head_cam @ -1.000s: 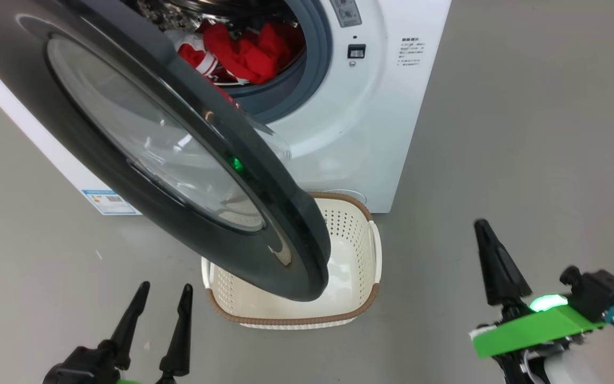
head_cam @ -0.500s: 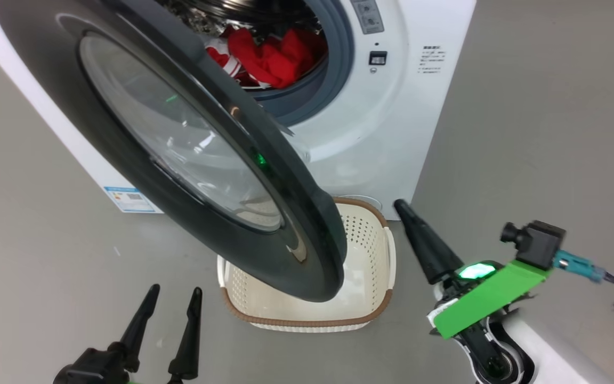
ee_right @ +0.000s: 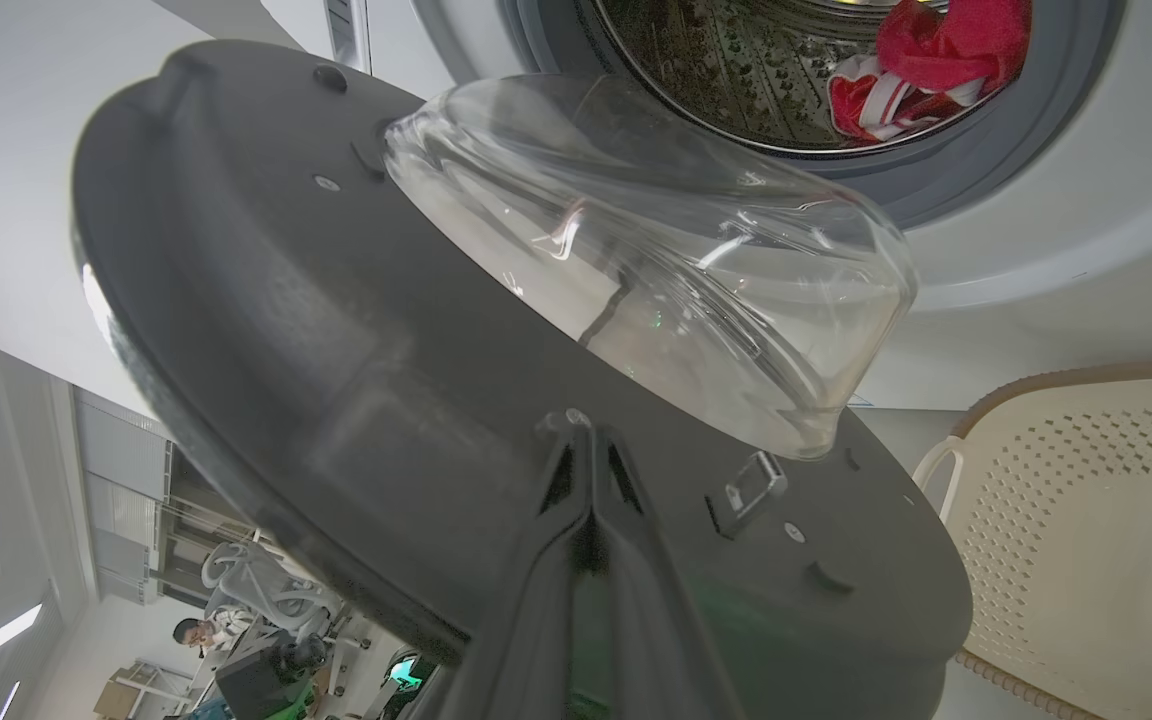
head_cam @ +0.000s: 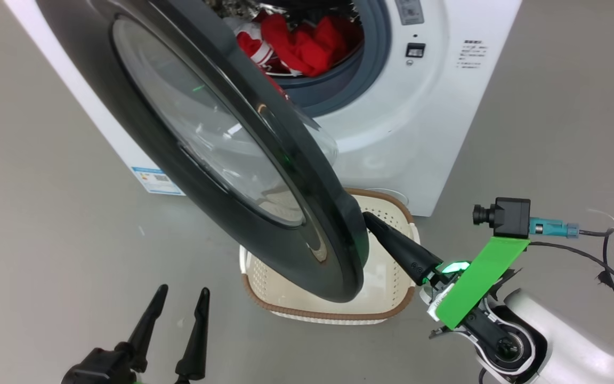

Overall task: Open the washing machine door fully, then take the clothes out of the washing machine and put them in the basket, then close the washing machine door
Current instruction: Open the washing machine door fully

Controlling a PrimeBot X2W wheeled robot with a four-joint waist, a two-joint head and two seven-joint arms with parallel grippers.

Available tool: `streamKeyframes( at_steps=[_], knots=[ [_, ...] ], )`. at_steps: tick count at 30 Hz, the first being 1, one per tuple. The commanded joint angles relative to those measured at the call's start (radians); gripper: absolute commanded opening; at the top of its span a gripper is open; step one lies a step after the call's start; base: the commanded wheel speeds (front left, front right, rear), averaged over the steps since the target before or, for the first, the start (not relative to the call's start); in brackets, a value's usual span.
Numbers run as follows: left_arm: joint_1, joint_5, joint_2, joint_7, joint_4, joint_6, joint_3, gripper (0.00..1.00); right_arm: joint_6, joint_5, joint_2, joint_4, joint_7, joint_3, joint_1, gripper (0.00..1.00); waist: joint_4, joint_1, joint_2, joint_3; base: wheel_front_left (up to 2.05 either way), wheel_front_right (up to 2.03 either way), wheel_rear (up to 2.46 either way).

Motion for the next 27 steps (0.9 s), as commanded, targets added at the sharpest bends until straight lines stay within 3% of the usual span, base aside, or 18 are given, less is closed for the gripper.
streamKeyframes(
  at_steps=[1, 27],
  knots=[
    [-0.023, -0.009, 0.006, -0.012, -0.027, -0.006, 0.034, 1.0, 0.007, 0.03, -0.003, -0.034, 0.018, 0.017, -0.011, 0.0, 0.018, 0.0, -0.0001, 0.007, 0.0, 0.0, 0.0],
    [-0.004, -0.016, -0.006, -0.012, -0.021, -0.006, 0.036, 1.0, 0.007, 0.044, 0.023, -0.068, 0.101, 0.097, 0.016, 0.0, 0.211, 0.0, -0.0001, -0.026, 0.0, 0.0, 0.0]
  ],
)
